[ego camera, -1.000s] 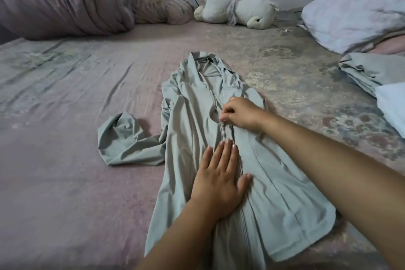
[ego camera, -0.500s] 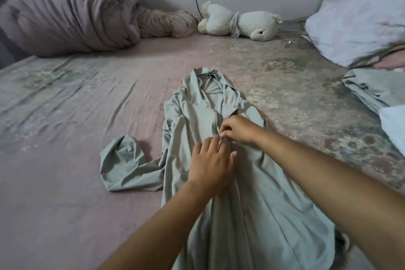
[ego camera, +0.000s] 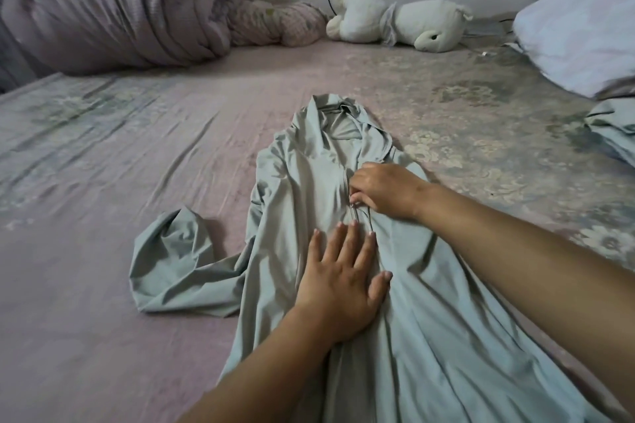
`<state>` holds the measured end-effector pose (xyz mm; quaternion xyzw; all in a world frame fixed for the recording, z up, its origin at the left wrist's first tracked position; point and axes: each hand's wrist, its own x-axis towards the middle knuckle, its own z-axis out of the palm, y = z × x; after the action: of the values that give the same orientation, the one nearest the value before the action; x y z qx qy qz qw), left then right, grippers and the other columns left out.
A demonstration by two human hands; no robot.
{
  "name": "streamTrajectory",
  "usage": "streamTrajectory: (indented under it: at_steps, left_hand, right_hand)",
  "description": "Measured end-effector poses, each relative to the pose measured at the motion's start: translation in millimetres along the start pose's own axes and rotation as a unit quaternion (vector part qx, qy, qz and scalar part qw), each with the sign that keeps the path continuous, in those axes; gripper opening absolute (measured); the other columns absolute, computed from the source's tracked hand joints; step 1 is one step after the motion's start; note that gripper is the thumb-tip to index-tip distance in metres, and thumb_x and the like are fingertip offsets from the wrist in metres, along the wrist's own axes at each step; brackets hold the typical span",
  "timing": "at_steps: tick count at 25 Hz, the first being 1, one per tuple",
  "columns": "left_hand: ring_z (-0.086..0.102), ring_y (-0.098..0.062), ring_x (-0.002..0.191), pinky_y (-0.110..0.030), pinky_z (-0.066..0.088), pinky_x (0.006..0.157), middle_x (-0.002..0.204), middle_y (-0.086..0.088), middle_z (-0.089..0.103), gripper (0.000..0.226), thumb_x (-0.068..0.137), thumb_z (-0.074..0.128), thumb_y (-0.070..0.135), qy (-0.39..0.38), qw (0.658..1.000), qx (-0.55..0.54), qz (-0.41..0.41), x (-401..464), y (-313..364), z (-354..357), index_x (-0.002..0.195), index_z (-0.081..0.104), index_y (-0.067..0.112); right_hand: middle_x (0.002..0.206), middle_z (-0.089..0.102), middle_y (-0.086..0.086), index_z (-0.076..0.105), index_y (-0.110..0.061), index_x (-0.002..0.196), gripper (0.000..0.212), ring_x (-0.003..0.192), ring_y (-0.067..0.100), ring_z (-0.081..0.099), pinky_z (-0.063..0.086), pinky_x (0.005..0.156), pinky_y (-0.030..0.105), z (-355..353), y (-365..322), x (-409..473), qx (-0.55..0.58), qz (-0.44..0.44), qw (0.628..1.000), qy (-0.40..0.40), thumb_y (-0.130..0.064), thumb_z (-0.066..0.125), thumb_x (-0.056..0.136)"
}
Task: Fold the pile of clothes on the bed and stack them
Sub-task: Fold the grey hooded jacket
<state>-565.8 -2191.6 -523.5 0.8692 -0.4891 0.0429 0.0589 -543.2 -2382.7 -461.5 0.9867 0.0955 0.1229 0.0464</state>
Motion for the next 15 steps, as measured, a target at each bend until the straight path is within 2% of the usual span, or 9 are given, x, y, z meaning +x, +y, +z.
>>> streamTrajectory:
  at_steps: [5,8,10,15]
  left_hand:
    - [0.051,-0.027,0.126,-0.056,0.039,0.102,0.137,-0.008,0.054,0.061,0.088,0.031,0.053,0.050,0.999,0.004,-0.006,-1,0,2,0.129,0.059,0.017]
    - [0.048,-0.028,0.129,-0.056,0.026,0.102,0.139,-0.008,0.052,0.060,0.089,0.032,0.051,0.085,0.996,0.003,0.010,-2,0,6,0.131,0.058,0.017]
    - [0.046,-0.027,0.131,-0.055,0.022,0.100,0.140,-0.007,0.051,0.060,0.089,0.033,0.051,0.088,0.996,0.007,0.016,-2,-1,7,0.132,0.057,0.017]
    - [0.046,-0.026,0.132,-0.056,0.023,0.101,0.140,-0.005,0.051,0.059,0.089,0.034,0.052,0.086,0.996,0.000,0.015,-2,-2,8,0.133,0.056,0.018]
  right_hand:
    - [0.086,0.065,0.011,0.065,-0.004,0.085,0.019,0.089,0.028,0.058,0.048,0.077,0.040,2,8,2,0.048,0.042,0.998,-0.024,-0.022,0.064,0.089]
    - [0.091,0.065,0.011,0.064,-0.005,0.089,0.018,0.084,0.024,0.056,0.040,0.072,0.030,-15,29,11,0.075,0.124,0.989,0.029,-0.023,0.060,0.091]
    - [0.095,0.066,0.012,0.065,-0.005,0.092,0.017,0.084,0.025,0.057,0.034,0.069,0.027,-26,51,22,0.075,0.176,0.981,0.033,-0.020,0.059,0.092]
    - [0.100,0.067,0.011,0.065,-0.007,0.093,0.016,0.091,0.028,0.059,0.042,0.072,0.032,-3,66,55,0.028,0.188,0.982,-0.024,-0.021,0.058,0.092]
